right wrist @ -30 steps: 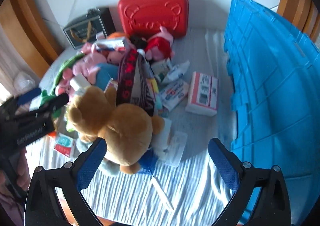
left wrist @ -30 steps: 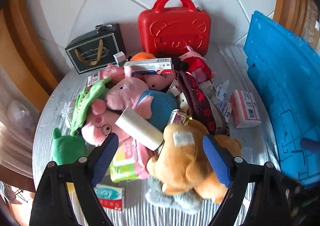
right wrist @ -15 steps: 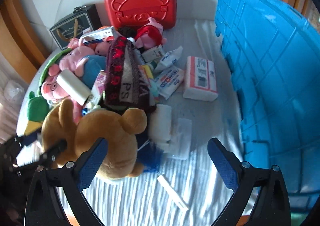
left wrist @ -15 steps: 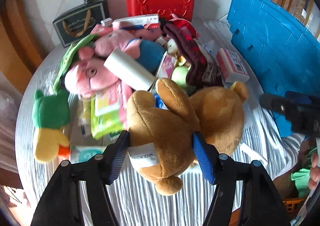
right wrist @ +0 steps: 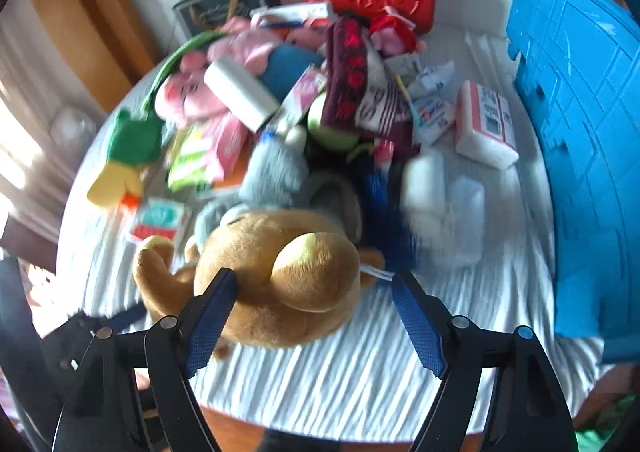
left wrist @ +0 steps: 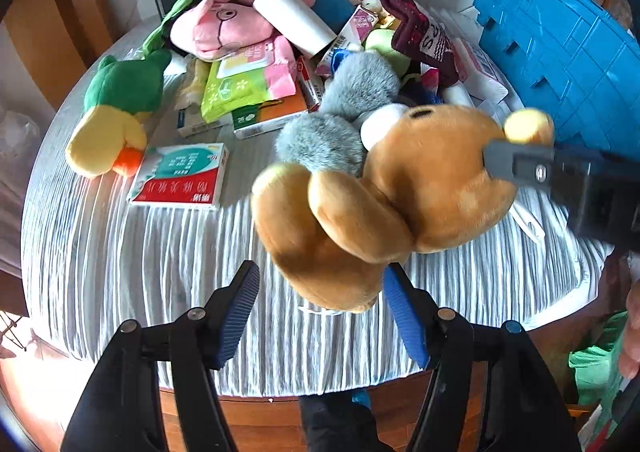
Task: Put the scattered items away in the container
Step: 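Move both tools back to the pile toward the brown teddy bear, then grasp the brown teddy bear with the right tool while the left tool also grips it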
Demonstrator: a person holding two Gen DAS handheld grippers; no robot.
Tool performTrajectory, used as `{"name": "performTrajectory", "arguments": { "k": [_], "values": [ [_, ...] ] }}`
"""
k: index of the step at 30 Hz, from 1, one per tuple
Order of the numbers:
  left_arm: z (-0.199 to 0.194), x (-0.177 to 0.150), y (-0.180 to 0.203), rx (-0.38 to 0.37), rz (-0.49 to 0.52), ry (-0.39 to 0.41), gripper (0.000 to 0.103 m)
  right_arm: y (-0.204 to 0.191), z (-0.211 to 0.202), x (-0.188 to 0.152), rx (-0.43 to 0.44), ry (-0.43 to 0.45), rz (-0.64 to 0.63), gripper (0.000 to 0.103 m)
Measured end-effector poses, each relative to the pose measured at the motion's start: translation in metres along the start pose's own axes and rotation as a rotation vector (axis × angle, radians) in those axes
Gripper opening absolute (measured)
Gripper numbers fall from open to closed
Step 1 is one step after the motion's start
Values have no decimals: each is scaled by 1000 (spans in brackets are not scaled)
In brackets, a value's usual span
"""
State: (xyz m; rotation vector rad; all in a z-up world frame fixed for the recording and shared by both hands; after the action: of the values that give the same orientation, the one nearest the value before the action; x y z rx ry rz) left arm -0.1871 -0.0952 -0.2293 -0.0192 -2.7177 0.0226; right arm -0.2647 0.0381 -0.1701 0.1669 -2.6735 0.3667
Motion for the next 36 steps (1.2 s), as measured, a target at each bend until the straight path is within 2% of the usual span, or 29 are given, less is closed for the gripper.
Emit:
{"name": "performTrajectory", "arguments": {
  "k": [2, 7, 11, 13, 18, 20, 25, 28, 30, 33, 36],
  "values": [
    [-12, -10, -7, -13, -29, 19, 63, 0, 1, -29, -23, -17, -20, 79],
    [-21, -29, 0, -29, -58, 25, 63, 18, 14, -82, -7, -62, 40, 79],
    [-23, -31, 15, -97, -110, 23, 63, 31, 13, -109, -7, -71, 60, 79],
    [-24, -26, 22, -121, -138, 27, 63, 42, 3, -113, -7, -50, 94, 79],
    [-4, -33, 46, -32, -43, -14, 64, 60, -17, -104, -3, 0, 122, 79],
    [6, -44, 50, -46, -34, -38, 65, 59, -19, -101, 22, 10, 118, 79],
    [6, -56, 60, -15, 34, 11, 68, 45, 1, -108, 48, -45, 73, 79],
    [9, -62, 59, -21, 49, 6, 73, 44, 14, -115, 64, -63, 94, 89],
    [13, -62, 57, -37, 30, -3, 79, 42, 18, -116, 87, -68, 102, 91],
    [18, -64, 59, -63, 39, -38, 81, 35, 19, -116, 95, -75, 82, 92],
    [21, -64, 63, -47, 63, -28, 83, 29, 23, -116, 85, -82, 65, 93]
  ]
}}
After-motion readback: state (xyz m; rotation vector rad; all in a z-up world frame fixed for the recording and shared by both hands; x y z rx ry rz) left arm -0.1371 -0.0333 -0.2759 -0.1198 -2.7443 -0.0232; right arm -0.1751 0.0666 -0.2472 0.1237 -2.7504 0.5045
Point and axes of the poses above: each gripper's, at about its wrist camera, not at the fingertips, and z roughly the way its jaws point, y to its right, x to its top, the point moved 6 cm from there along z, roughly the way its jaws point, and after that the axes turned 7 degrees about x, right-handed, at the moved point
